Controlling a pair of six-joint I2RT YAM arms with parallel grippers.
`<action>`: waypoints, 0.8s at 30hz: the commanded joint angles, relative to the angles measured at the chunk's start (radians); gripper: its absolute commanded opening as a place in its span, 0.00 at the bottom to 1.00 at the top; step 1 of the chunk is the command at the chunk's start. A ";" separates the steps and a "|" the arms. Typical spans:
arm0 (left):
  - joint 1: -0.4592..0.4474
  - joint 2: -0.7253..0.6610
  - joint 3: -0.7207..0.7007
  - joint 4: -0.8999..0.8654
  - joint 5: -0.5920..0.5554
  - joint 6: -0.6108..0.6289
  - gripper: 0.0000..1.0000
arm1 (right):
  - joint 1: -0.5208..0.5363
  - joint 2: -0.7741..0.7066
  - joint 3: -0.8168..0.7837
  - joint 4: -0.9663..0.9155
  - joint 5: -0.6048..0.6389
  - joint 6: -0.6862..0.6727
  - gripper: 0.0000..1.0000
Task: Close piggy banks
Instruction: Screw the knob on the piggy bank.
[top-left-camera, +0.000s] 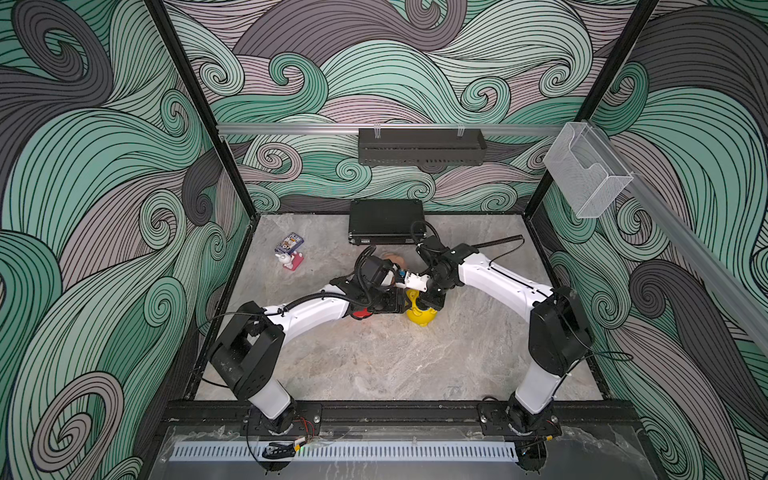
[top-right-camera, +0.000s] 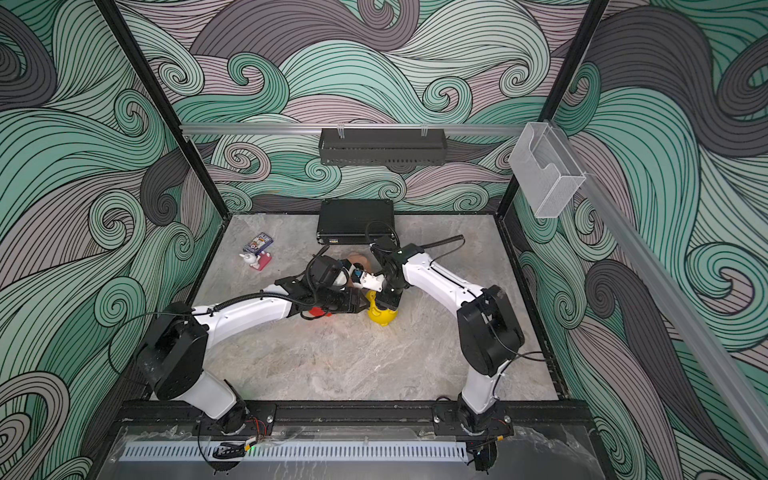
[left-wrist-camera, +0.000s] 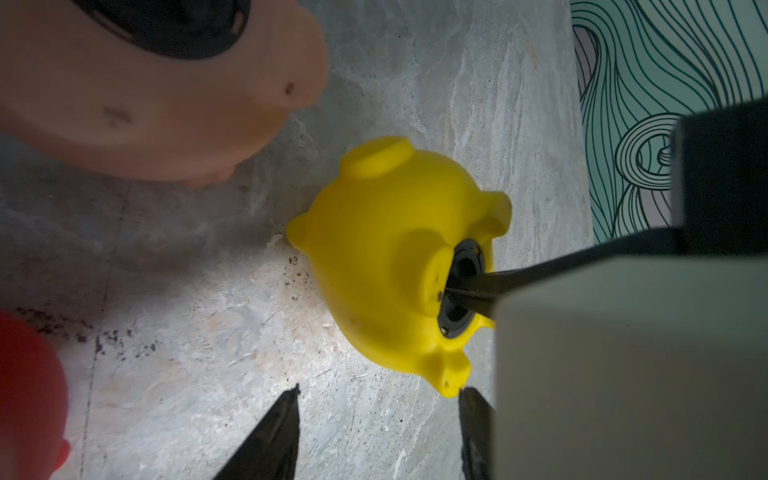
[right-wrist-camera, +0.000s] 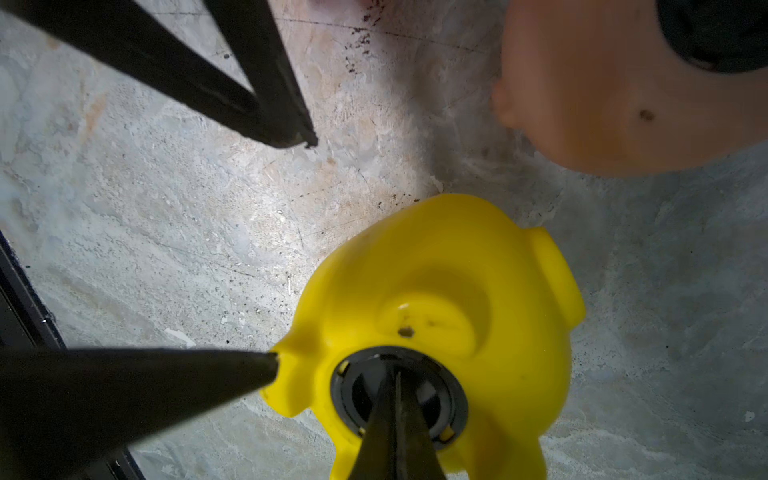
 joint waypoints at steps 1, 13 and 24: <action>0.007 0.026 -0.012 0.065 0.035 -0.032 0.61 | 0.000 0.056 -0.042 0.020 -0.010 0.030 0.00; 0.001 0.092 -0.016 0.119 0.121 -0.040 0.59 | -0.012 0.062 -0.039 0.028 -0.015 0.060 0.00; -0.006 0.143 -0.016 0.118 0.135 -0.040 0.54 | -0.018 0.077 -0.029 0.032 -0.014 0.079 0.00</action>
